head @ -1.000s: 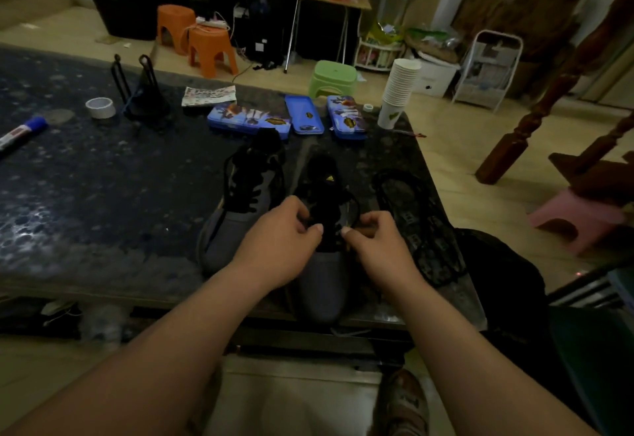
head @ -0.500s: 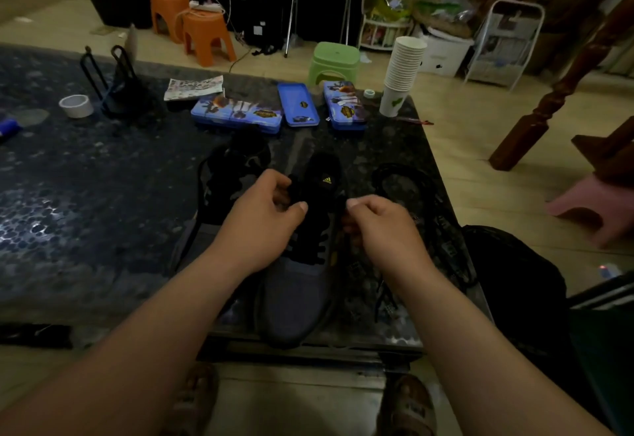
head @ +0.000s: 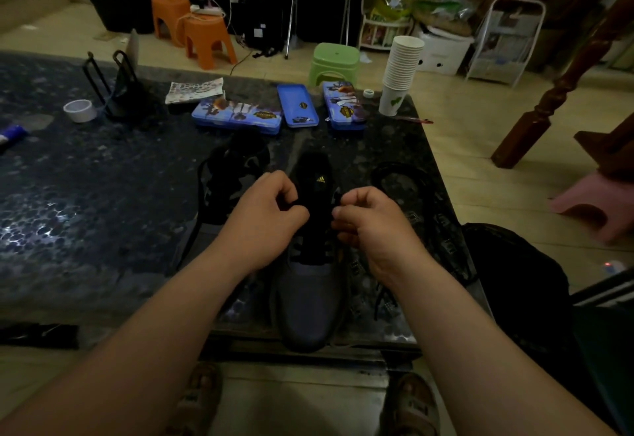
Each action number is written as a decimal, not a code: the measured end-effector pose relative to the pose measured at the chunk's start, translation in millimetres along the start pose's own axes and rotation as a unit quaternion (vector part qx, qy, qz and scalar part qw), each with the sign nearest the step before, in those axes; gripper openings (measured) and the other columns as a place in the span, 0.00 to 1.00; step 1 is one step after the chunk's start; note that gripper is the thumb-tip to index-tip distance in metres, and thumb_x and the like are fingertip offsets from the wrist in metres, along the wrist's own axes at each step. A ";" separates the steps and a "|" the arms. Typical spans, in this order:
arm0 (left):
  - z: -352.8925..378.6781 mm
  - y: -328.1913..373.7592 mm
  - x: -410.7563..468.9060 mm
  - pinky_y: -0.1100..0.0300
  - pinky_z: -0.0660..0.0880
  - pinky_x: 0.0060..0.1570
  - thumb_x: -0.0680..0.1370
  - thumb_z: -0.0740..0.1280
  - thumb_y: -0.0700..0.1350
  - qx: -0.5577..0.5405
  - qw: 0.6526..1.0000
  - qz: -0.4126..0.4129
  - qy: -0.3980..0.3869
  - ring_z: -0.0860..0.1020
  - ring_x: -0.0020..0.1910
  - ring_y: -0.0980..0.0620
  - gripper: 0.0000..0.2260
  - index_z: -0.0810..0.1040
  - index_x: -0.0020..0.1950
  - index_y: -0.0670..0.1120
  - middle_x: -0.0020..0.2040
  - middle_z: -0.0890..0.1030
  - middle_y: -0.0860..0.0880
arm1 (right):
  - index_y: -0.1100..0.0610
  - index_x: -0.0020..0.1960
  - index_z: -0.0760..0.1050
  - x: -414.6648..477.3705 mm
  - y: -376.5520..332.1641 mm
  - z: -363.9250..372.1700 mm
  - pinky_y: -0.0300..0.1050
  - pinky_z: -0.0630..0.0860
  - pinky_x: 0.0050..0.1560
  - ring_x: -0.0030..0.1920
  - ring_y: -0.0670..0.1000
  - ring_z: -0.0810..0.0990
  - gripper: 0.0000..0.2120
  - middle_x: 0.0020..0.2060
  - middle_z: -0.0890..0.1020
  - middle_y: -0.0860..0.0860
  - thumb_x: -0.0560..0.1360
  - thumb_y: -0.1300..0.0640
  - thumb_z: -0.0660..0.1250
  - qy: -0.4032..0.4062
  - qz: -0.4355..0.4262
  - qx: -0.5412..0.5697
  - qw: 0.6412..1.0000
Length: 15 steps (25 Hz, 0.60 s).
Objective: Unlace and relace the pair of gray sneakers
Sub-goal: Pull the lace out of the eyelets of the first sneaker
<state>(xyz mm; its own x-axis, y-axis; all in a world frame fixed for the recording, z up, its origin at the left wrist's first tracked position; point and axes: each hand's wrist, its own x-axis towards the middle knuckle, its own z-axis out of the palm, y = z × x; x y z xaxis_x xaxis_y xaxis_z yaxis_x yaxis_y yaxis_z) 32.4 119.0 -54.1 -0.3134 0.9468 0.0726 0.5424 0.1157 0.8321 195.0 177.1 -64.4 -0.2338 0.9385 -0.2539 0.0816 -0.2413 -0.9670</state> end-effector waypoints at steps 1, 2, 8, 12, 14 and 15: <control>-0.7 -0.1 -0.2 0.57 0.69 0.39 0.76 0.72 0.42 0.000 1.000 0.001 -0.002 0.73 0.37 0.53 0.08 0.73 0.43 0.44 0.40 0.76 0.48 | 0.56 0.49 0.75 -1.9 -1.0 0.1 0.42 0.76 0.32 0.37 0.50 0.79 0.08 0.41 0.79 0.53 0.76 0.68 0.69 0.004 -0.018 -0.014 1.000; -0.5 0.0 0.0 0.56 0.69 0.38 0.76 0.72 0.43 0.001 1.000 -0.002 0.000 0.72 0.35 0.54 0.10 0.72 0.41 0.44 0.38 0.75 0.49 | 0.57 0.50 0.75 -2.7 -1.2 0.0 0.42 0.75 0.30 0.37 0.51 0.78 0.08 0.40 0.78 0.54 0.76 0.68 0.69 0.011 -0.034 -0.027 0.999; 1.0 3.5 5.0 0.46 0.77 0.48 0.80 0.67 0.46 -0.127 0.990 -0.067 -0.005 0.78 0.39 0.50 0.10 0.75 0.39 0.46 0.38 0.82 0.44 | 0.54 0.47 0.77 -0.5 3.7 4.7 0.49 0.76 0.39 0.36 0.49 0.78 0.06 0.37 0.80 0.50 0.78 0.53 0.72 0.012 -0.037 -0.076 0.996; -5.4 14.9 -3.9 0.60 0.70 0.37 0.82 0.69 0.49 -0.054 0.996 0.004 -0.074 0.73 0.33 0.55 0.14 0.78 0.38 0.45 0.33 0.77 0.47 | 0.55 0.44 0.80 -4.2 -3.5 8.8 0.46 0.73 0.37 0.35 0.48 0.78 0.12 0.32 0.80 0.49 0.80 0.48 0.69 0.062 -0.077 -0.156 0.983; -11.3 14.8 -8.0 0.57 0.72 0.43 0.80 0.69 0.43 -0.034 0.995 0.023 -0.093 0.76 0.37 0.49 0.13 0.77 0.35 0.44 0.38 0.79 0.45 | 0.56 0.36 0.81 -5.0 -5.9 15.2 0.46 0.72 0.35 0.32 0.48 0.78 0.19 0.27 0.80 0.50 0.79 0.45 0.70 0.067 -0.066 -0.154 0.984; -14.4 12.5 -10.3 0.54 0.73 0.46 0.79 0.69 0.42 -0.026 0.994 0.025 -0.106 0.78 0.42 0.47 0.12 0.77 0.35 0.43 0.42 0.80 0.44 | 0.56 0.34 0.81 -6.0 -6.2 19.7 0.47 0.74 0.35 0.31 0.49 0.79 0.19 0.26 0.80 0.49 0.78 0.45 0.71 0.057 -0.052 -0.152 0.985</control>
<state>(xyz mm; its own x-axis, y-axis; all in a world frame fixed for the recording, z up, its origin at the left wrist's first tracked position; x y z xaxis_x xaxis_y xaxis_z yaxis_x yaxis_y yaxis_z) 31.2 106.4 -36.6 -0.1128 0.9936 0.0010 0.5110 0.0572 0.8577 176.8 168.2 -57.3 -0.1477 0.9801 -0.1327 0.3525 -0.0732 -0.9330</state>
